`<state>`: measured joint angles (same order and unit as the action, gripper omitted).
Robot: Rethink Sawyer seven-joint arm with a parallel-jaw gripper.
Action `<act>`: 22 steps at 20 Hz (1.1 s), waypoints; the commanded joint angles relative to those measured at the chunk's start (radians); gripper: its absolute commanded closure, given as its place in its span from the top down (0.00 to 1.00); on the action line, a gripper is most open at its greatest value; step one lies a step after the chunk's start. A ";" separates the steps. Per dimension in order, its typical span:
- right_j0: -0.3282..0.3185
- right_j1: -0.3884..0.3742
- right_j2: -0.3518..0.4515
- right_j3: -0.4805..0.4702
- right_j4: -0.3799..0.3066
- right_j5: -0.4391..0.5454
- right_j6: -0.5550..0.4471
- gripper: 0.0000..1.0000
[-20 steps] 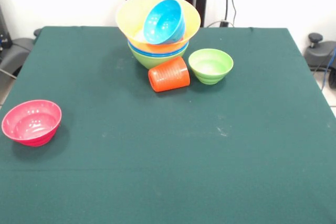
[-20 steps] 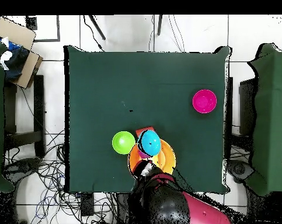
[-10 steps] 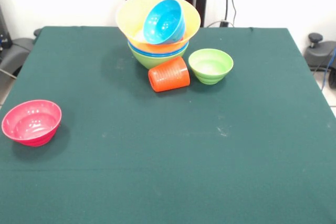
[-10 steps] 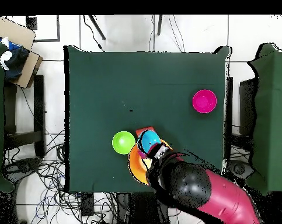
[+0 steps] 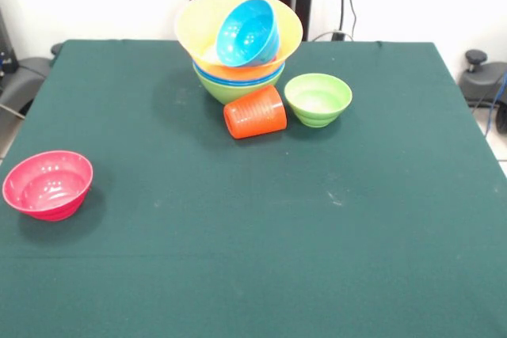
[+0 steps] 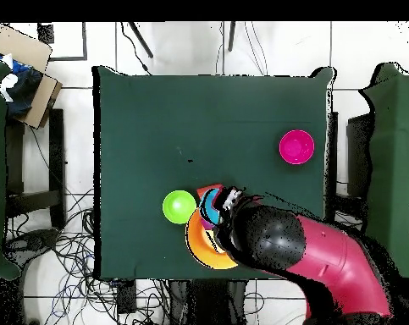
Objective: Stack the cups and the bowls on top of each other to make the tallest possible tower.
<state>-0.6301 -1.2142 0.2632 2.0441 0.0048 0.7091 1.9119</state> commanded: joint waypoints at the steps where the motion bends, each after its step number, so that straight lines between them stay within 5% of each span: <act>1: -0.010 0.077 0.121 -0.064 -0.099 0.134 -0.221 1.00; 13: -0.018 0.144 0.206 -0.287 -0.176 0.339 -0.246 1.00; 17: -0.036 0.205 0.228 -0.282 -0.184 0.286 -0.243 1.00; 22: -0.036 0.167 0.217 -0.221 -0.188 0.229 -0.177 1.00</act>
<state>-0.6637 -1.0929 0.4239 1.8085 -0.1083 0.9235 1.9119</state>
